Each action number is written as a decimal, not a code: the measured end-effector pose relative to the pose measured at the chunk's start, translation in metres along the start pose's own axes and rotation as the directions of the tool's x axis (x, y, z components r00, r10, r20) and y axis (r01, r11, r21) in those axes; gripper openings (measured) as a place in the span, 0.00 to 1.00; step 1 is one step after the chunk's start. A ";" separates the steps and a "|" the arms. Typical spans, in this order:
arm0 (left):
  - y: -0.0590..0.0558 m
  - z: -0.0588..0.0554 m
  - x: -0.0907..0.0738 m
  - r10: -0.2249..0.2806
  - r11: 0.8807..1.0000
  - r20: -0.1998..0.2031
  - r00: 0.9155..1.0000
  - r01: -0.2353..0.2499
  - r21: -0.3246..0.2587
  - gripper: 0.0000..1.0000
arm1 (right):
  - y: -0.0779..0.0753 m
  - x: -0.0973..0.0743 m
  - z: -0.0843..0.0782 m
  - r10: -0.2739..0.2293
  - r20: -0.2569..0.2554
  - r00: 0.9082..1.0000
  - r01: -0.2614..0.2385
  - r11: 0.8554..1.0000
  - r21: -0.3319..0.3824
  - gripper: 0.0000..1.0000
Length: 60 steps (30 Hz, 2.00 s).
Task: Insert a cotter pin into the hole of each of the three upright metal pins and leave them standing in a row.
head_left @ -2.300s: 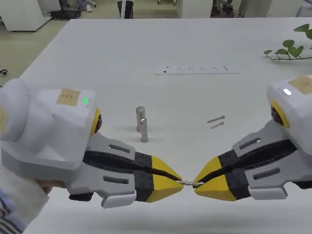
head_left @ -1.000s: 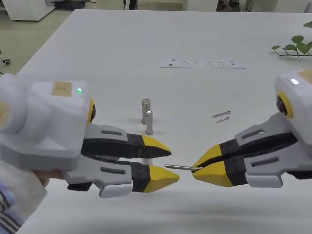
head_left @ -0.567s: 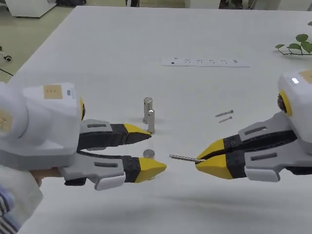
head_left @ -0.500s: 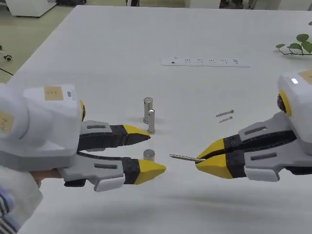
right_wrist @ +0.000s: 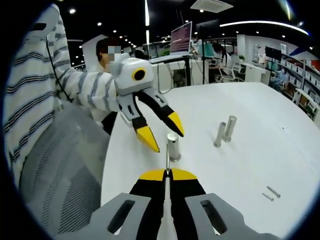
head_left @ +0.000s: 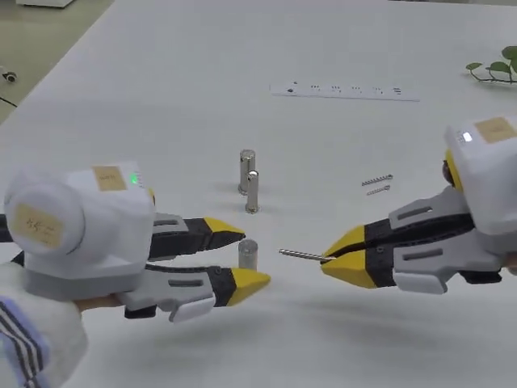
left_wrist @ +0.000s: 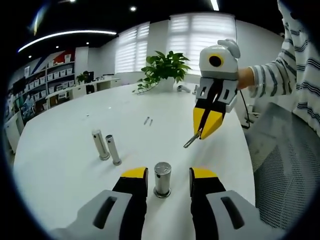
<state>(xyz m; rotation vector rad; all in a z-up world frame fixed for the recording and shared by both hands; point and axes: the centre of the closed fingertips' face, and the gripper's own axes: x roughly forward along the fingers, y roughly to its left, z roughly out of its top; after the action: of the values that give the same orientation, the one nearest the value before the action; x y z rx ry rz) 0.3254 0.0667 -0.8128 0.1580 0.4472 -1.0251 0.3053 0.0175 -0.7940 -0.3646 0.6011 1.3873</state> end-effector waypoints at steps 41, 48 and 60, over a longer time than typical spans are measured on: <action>0.007 -0.030 0.009 0.097 0.985 -0.004 0.995 -0.097 -0.143 0.12 | -0.008 0.028 -0.005 0.004 -0.030 1.000 -0.005 0.998 -0.064 0.03; 0.008 -0.030 0.009 0.101 0.986 -0.006 0.995 -0.101 -0.132 0.12 | -0.010 0.031 -0.003 -0.009 -0.028 1.000 0.007 0.997 -0.074 0.03; 0.010 -0.030 0.009 0.104 0.987 -0.009 0.995 -0.104 -0.124 0.12 | -0.010 0.032 -0.004 -0.038 -0.041 0.998 0.033 0.994 -0.100 0.03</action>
<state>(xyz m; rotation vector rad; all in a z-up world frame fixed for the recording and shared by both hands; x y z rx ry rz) 0.3294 0.0741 -0.8443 0.0708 0.4986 -0.8925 0.3168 0.0392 -0.8169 -0.4835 0.5595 1.3812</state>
